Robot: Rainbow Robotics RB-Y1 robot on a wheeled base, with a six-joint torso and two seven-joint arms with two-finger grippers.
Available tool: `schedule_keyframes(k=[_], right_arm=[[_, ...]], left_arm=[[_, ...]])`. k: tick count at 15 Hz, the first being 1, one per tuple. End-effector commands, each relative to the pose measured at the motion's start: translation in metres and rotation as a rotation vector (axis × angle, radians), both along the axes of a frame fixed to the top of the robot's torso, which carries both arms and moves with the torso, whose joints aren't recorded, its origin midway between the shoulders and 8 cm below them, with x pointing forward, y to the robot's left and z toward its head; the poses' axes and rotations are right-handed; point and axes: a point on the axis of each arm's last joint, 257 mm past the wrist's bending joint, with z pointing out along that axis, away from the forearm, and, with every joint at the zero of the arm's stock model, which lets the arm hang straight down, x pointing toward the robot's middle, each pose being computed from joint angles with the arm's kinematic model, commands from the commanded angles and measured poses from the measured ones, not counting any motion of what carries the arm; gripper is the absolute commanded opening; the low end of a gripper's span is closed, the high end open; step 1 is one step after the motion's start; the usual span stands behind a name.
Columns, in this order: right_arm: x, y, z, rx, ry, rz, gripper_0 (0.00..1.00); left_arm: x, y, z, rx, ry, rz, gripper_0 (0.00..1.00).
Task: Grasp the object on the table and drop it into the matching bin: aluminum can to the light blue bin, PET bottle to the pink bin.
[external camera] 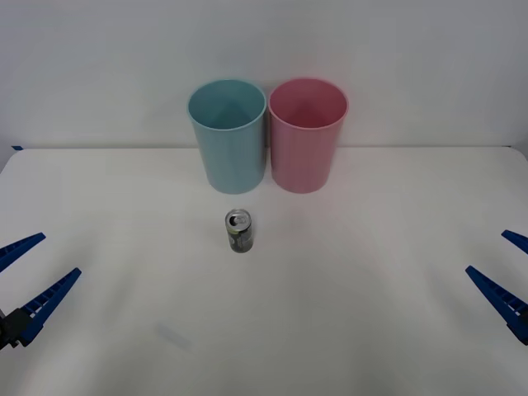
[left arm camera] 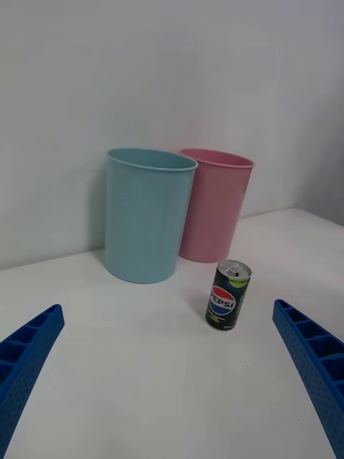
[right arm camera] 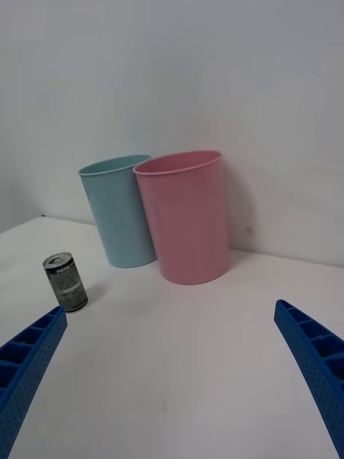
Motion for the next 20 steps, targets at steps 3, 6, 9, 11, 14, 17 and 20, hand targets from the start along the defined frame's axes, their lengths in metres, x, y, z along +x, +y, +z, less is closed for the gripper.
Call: schedule_keyframes(k=[3,6,9,11,14,17,20], right_arm=[[-0.007,-0.006,-0.010,0.002,0.028,-0.020,1.00],[-0.009,-0.003,-0.012,0.005,0.034,-0.017,1.00],[-0.005,0.006,-0.016,0.000,0.038,-0.001,1.00],[-0.004,0.016,-0.020,0.004,0.043,0.020,1.00],[0.001,0.034,-0.033,-0.038,0.055,0.060,1.00],[0.013,0.053,-0.053,-0.050,0.072,0.131,1.00],[0.031,0.075,-0.068,-0.048,0.078,0.192,1.00]], left_arm=[[0.000,0.000,0.000,0.000,0.000,0.000,1.00],[0.000,0.000,0.000,0.000,0.000,0.000,1.00],[0.000,0.000,0.000,0.000,0.000,0.000,1.00],[0.000,0.000,0.000,0.000,0.000,0.000,1.00],[0.000,0.000,0.000,0.000,0.000,0.000,1.00],[0.000,0.000,0.000,0.000,0.000,0.000,1.00],[0.000,0.000,0.000,0.000,0.000,0.000,1.00]])
